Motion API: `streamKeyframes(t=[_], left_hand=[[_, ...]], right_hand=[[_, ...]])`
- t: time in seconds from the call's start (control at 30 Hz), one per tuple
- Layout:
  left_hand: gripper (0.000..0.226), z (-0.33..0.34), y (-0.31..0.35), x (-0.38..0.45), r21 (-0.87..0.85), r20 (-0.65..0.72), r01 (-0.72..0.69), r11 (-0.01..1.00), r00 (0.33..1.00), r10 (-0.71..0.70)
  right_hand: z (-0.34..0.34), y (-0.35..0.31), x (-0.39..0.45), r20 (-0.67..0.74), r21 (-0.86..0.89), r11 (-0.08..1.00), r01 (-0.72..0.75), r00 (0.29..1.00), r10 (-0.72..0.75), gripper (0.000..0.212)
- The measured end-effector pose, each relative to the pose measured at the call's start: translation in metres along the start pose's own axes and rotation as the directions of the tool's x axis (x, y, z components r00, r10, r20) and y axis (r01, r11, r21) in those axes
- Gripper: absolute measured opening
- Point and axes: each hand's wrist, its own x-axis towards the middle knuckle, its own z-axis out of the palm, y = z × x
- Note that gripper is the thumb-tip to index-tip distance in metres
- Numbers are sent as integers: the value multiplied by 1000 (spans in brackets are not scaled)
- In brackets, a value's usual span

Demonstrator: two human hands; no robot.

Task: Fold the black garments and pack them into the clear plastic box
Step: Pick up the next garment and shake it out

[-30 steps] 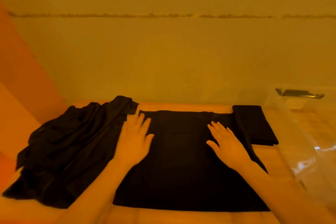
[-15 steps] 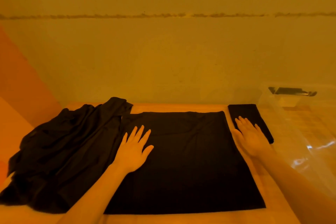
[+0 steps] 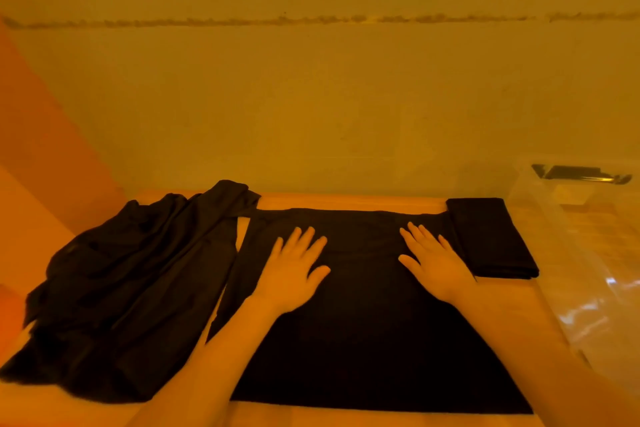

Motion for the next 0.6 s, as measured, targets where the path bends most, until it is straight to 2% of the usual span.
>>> streamKeyframes(t=[0.07,0.13,0.2,0.27,0.43,0.5,0.6], left_hand=[[60,-4,-13,7,14,-66,124,992,990,-122],[61,-6,-22,15,46,-18,174,984,985,-173],[62,-5,-27,22,34,33,159,987,986,-160],[63,-5,-34,27,12,23,181,983,983,-181],[63,-6,-46,32,12,20,278,960,960,-279],[64,-12,-33,26,11,-15,273,962,962,-273],[73,-11,2,-11,20,-108,152,988,983,-149]], right_hand=[[-4,-7,3,-59,13,999,-30,998,31,62],[-7,-19,11,-138,22,1000,6,990,-3,62],[-5,-27,19,-117,15,998,58,992,-56,61],[-1,-24,24,-62,21,999,43,997,-41,60],[-1,-7,25,-34,12,1000,4,999,-3,59],[-5,-15,18,-49,14,1000,2,999,-1,62],[-1,-37,-19,-108,97,993,69,992,-58,63]])
